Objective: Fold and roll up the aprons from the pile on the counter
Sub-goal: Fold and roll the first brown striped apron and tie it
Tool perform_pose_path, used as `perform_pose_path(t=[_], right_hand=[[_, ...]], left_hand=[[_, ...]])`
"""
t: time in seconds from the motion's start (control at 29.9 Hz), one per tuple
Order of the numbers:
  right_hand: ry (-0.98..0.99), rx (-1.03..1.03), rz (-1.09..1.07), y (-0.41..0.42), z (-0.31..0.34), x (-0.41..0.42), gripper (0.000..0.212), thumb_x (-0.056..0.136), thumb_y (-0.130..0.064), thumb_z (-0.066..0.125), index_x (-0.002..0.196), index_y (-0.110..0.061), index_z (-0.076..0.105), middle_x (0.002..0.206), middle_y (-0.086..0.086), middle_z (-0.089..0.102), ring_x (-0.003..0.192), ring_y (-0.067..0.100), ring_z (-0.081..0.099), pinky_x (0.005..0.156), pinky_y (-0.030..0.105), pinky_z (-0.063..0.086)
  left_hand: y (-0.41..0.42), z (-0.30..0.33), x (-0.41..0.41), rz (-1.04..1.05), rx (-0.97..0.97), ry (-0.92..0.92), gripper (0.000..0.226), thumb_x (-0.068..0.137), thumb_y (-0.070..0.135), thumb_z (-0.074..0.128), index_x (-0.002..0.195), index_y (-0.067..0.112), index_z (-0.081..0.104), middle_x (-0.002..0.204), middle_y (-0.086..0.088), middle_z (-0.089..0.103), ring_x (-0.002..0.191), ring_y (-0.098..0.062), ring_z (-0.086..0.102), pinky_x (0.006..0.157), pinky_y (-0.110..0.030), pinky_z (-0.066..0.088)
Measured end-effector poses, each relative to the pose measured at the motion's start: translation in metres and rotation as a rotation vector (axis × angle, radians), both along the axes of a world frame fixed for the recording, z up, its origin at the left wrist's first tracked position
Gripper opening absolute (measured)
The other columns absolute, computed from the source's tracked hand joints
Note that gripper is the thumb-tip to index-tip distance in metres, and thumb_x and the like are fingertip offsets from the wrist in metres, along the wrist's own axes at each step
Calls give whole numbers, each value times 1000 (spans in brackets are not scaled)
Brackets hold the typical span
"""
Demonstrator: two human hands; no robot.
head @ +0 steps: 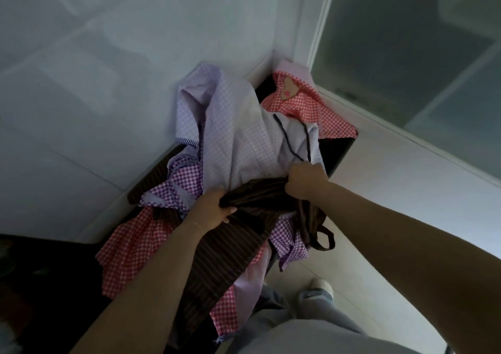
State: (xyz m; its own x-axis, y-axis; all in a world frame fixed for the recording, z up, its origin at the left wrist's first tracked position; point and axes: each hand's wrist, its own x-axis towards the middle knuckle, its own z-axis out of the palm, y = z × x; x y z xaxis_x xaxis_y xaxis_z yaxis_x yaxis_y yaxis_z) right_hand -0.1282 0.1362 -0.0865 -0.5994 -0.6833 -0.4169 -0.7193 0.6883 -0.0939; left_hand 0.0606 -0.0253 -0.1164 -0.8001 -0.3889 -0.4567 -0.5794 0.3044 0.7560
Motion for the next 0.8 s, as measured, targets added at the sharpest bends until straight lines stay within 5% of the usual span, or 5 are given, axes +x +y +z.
perform_pose_path(t=[0.2, 0.37, 0.54, 0.64, 0.8], right_hand=[[-512, 140, -161, 16, 30, -43, 24, 85, -16, 55, 107, -7, 57, 99, 8, 57, 88, 23, 57, 72, 29, 47], [-110, 468, 65, 1, 61, -87, 43, 75, -31, 60, 112, -9, 62, 115, 9, 63, 100, 29, 61, 94, 41, 48], [650, -310, -11, -14, 88, -112, 43, 83, -13, 52, 126, -15, 51, 129, 14, 50, 124, 35, 42, 111, 58, 20], [396, -329, -360, -8, 77, -121, 59, 86, -16, 53, 141, -16, 32, 144, 14, 34, 131, 35, 34, 108, 53, 25], [-375, -273, -568, 7, 49, -94, 45, 100, -44, 39, 98, -4, 59, 88, 12, 67, 70, 22, 62, 77, 39, 55]], left_hand=[[-4, 16, -10, -103, 80, -86, 25, 91, 11, 64, 114, 17, 56, 101, 0, 60, 70, -8, 64, 57, -13, 50], [-2, 15, -15, -140, 116, -150, 42, 91, 17, 64, 131, 15, 50, 118, -3, 58, 79, -13, 67, 68, -18, 55], [-7, 10, -8, -126, 5, -197, 64, 93, 23, 61, 148, 14, 30, 144, -7, 43, 96, -17, 63, 78, -20, 53], [-3, 15, -7, -84, -51, -205, 67, 97, 37, 52, 151, 15, 20, 153, -3, 30, 135, -21, 37, 112, -29, 28], [7, 20, -20, 29, -210, -125, 44, 96, 44, 48, 120, 9, 58, 119, -4, 61, 113, -23, 56, 89, -25, 42]])
